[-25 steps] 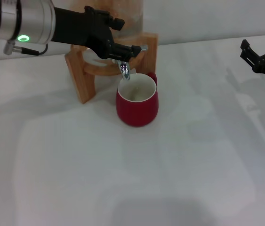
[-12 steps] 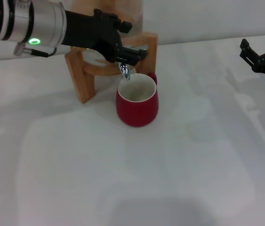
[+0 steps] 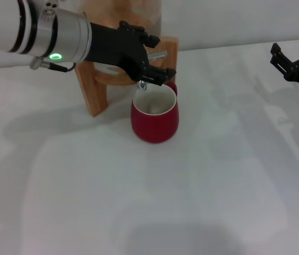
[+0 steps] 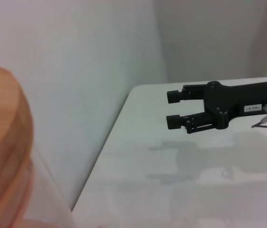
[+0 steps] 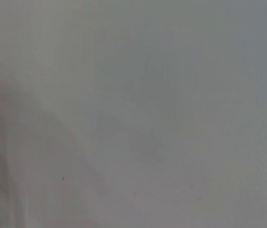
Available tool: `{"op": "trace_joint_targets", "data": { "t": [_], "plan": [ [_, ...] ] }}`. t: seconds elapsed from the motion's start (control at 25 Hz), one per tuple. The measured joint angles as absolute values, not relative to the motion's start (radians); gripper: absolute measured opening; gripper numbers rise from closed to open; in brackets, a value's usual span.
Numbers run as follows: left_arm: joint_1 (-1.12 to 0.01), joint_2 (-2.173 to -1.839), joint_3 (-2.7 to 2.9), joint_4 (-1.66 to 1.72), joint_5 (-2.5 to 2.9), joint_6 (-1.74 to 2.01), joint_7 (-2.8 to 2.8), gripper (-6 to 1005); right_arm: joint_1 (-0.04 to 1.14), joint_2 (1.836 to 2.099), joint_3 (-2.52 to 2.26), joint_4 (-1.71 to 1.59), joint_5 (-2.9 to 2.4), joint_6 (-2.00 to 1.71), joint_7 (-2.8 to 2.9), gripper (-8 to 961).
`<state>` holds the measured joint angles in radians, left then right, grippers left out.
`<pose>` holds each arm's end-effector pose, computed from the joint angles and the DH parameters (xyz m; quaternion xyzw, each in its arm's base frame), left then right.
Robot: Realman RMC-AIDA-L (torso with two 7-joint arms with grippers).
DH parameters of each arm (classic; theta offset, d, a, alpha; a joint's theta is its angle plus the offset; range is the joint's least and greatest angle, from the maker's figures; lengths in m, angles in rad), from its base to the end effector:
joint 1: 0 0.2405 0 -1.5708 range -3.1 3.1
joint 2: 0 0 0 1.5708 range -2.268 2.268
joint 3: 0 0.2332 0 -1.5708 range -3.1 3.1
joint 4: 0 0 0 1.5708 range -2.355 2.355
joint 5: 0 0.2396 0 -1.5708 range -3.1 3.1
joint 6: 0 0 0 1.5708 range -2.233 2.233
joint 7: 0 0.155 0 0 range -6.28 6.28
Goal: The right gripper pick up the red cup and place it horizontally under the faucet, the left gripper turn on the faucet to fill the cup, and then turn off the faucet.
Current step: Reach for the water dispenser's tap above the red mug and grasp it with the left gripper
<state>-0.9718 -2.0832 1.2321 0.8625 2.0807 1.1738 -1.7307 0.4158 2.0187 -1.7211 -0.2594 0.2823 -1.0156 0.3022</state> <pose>-0.0445 0.4433 -0.0452 -0.9880 0.0112 -0.0691 0.1380 0.3399 0.3773 0.0241 -0.6741 0.2596 0.3106 0.6178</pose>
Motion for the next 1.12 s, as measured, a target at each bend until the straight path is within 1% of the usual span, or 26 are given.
{"op": "trace_joint_targets", "data": {
  "t": [1.12],
  "plan": [
    [-0.987,-2.083,1.261,0.853,2.093,1.125,-1.726,824,0.419,2.015,-1.721,-0.261,0.282,-1.017,0.303,830]
  ]
}}
